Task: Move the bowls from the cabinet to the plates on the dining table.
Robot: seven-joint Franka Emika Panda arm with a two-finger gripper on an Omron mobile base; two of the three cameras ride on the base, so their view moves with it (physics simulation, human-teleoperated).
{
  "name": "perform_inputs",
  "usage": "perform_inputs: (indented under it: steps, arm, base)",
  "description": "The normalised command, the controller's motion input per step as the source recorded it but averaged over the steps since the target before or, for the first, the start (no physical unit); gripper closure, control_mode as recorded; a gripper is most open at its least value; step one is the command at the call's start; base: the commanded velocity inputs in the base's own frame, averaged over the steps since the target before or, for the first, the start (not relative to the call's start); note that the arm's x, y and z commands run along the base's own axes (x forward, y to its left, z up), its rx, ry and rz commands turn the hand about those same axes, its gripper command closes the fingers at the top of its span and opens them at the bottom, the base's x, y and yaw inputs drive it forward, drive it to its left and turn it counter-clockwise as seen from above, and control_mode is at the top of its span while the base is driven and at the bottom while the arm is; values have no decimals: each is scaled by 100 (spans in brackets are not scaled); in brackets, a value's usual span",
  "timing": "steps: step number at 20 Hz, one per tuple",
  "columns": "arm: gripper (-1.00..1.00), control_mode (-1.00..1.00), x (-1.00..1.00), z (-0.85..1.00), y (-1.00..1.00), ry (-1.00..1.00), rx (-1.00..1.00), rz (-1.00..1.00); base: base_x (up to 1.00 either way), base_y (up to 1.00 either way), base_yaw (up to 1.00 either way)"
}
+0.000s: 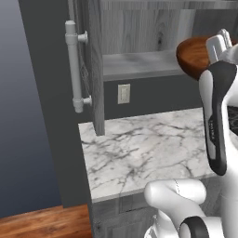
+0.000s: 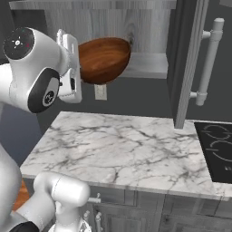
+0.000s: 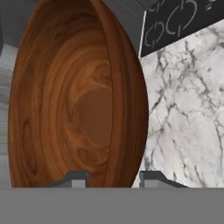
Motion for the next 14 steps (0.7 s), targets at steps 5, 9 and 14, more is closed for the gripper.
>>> perform_inputs:
  steps: [5,9,14]
  arm:
    - [100,-100,-39,-4,0,7,0,11]
    - [100,-100,-39,-4,0,7,0,11]
    - [100,-100,-42,-1,2,8,0,9]
  base:
    - [0,0,0]
    - [0,0,0]
    - [0,0,0]
